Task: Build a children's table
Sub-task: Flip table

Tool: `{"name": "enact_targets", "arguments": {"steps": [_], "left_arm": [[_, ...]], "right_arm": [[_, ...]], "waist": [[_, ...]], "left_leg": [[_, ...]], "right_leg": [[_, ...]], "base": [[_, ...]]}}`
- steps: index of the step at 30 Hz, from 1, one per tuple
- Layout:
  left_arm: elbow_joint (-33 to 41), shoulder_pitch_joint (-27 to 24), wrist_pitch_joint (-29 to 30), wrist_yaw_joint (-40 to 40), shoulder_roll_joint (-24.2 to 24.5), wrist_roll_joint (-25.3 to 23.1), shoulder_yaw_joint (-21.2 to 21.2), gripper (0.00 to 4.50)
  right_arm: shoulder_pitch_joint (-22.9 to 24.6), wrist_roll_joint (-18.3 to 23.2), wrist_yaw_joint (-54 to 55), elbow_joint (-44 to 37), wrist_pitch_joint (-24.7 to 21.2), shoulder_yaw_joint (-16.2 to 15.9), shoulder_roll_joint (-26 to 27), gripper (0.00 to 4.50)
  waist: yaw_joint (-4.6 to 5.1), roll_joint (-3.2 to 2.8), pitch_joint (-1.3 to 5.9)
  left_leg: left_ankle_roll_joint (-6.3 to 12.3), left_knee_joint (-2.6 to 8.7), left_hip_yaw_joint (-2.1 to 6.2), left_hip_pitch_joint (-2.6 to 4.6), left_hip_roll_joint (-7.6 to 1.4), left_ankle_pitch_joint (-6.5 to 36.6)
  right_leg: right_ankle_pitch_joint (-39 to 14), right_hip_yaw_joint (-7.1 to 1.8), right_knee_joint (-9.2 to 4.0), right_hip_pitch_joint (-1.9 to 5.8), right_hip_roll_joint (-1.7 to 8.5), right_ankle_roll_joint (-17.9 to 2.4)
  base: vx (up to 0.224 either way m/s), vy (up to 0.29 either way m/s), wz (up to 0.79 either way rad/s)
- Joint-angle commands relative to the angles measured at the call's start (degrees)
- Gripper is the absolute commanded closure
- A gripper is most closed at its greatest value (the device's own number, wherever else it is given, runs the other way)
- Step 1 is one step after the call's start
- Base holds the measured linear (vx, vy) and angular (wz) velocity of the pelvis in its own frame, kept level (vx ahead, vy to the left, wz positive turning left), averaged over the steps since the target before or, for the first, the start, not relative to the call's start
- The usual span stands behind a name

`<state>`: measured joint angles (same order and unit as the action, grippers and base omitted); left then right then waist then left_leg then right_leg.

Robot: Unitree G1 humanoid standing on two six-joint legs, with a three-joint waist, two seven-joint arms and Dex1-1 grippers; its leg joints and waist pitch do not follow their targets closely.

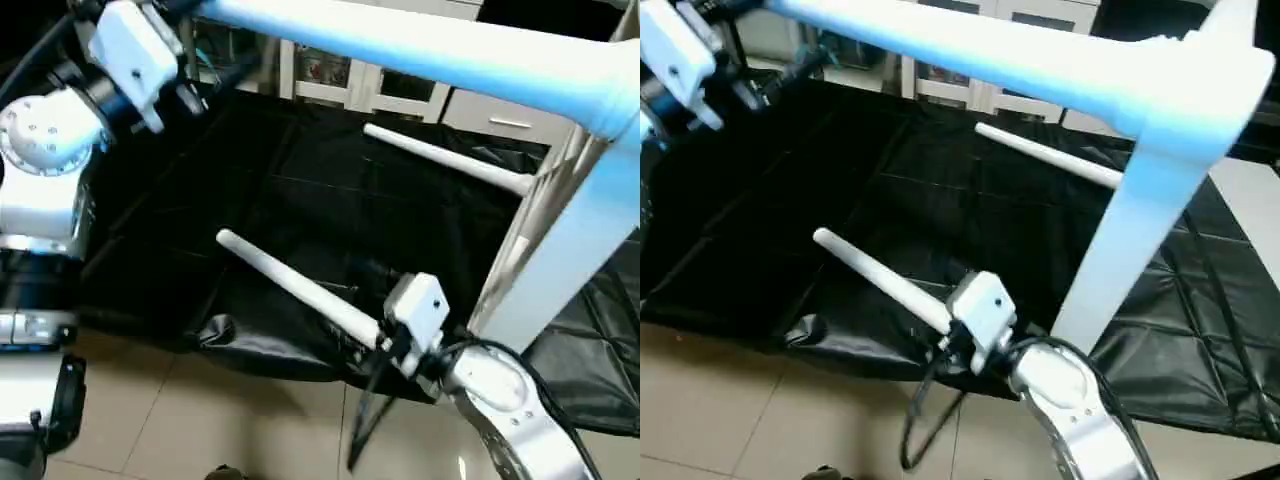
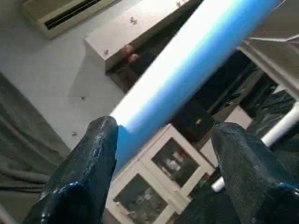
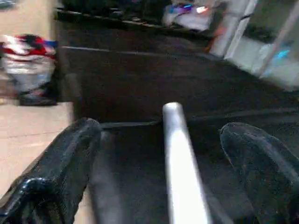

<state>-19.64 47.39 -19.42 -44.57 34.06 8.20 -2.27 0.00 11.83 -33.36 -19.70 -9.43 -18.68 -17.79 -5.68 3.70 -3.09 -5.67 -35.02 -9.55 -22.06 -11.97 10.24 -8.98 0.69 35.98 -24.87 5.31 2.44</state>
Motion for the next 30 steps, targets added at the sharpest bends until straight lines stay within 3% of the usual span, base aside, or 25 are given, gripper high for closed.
{"name": "enact_targets", "arguments": {"steps": [1,2,4,11,14,16,19,21,25,30], "left_arm": [[0.6,-0.3,0.3,-3.4,-1.0,4.5,-0.9,1.02],[1.2,-0.7,1.2,-4.7,-1.0,6.1,-1.2,1.02],[1.5,-0.9,1.6,-5.4,-1.1,6.9,-1.3,1.02],[4.6,-2.1,2.8,-8.6,-1.4,9.3,0.2,1.02],[5.9,-2.7,3.7,-9.0,-1.7,9.9,0.2,1.02],[6.6,-3.1,4.1,-9.2,-1.7,10.2,0.3,1.02],[8.0,-3.8,4.9,-9.4,-1.8,10.2,0.6,1.02],[8.9,-3.9,5.5,-9.3,-2.1,10.0,1.0,1.02],[10.9,-4.2,6.4,-9.1,-2.3,9.9,1.8,1.02],[13.4,-4.7,8.3,-8.9,-3.1,10.0,2.6,1.02]], "right_arm": [[-1.0,4.1,-4.7,-1.1,-2.7,1.4,-2.6,0.0],[-1.7,5.1,-6.9,-0.7,-3.4,1.6,-3.8,0.0],[-2.2,5.6,-8.1,-0.4,-3.7,1.8,-4.4,0.0],[-10.9,9.0,-23.7,11.5,-4.7,4.2,-13.0,0.0],[-16.2,8.2,-26.8,20.3,-2.5,5.2,-14.1,0.0],[-18.6,8.2,-27.5,23.8,-1.7,5.7,-13.9,0.0],[-27.0,5.2,-24.9,37.4,4.6,6.7,-10.9,0.0],[-30.1,4.5,-23.9,42.6,6.8,7.0,-9.2,0.0],[-30.6,4.9,-24.7,42.9,7.2,7.0,-7.7,0.0],[-25.6,6.6,-25.1,34.9,7.4,6.4,-5.7,0.0]], "waist": [[0.03,-2.16,3.32],[0.09,-1.77,3.31],[0.06,-1.66,3.29],[0.61,-1.01,3.09],[0.68,-0.7,3.16],[0.78,-0.81,3.22],[1.4,-0.63,3.12],[1.36,-0.51,3.32],[1.2,-0.27,3.48],[0.73,-0.19,3.6]], "left_leg": [[-2.82,5.17,-0.06,1.33,-0.25,23.3],[-2.8,5.19,-0.01,1.28,-0.18,24.0],[-2.62,5.13,-0.04,1.25,-0.22,23.9],[-1.96,4.83,-0.16,1.0,-0.32,23.1],[-1.76,4.65,-0.26,0.97,-0.2,22.0],[-1.84,4.57,-0.22,0.92,-0.21,21.8],[-2.18,4.54,-0.28,0.6,0.01,21.5],[-2.07,4.36,-0.54,0.9,0.0,19.7],[-0.83,4.34,-0.68,0.73,-0.2,16.3],[0.58,4.28,-0.83,0.65,-0.2,12.0]], "right_leg": [[-16.1,-0.79,-4.01,2.14,1.01,-8.5],[-16.5,-0.69,-3.97,2.4,0.96,-8.8],[-16.5,-0.71,-4.01,2.41,0.97,-8.9],[-20.4,-0.64,-4.36,2.29,1.18,-9.1],[-21.1,-0.56,-4.36,2.22,1.17,-9.2],[-21.7,-0.44,-4.33,2.22,1.28,-9.6],[-23.1,-0.27,-4.5,2.13,1.24,-9.7],[-21.0,-0.36,-4.41,2.05,0.99,-9.9],[-15.0,-0.35,-3.7,2.45,0.79,-11.6],[-7.8,-0.29,-2.91,2.81,0.6,-12.9]], "base": [[0.0,0.0,0.0],[0.0,0.0,0.0],[0.0,0.0,0.0],[0.0,0.0,0.0],[0.0,0.0,0.0],[0.0,0.0,0.0],[0.0,0.0,0.0],[0.0,0.0,0.0],[0.0,0.0,0.0],[0.013,0.004,0.0]]}}
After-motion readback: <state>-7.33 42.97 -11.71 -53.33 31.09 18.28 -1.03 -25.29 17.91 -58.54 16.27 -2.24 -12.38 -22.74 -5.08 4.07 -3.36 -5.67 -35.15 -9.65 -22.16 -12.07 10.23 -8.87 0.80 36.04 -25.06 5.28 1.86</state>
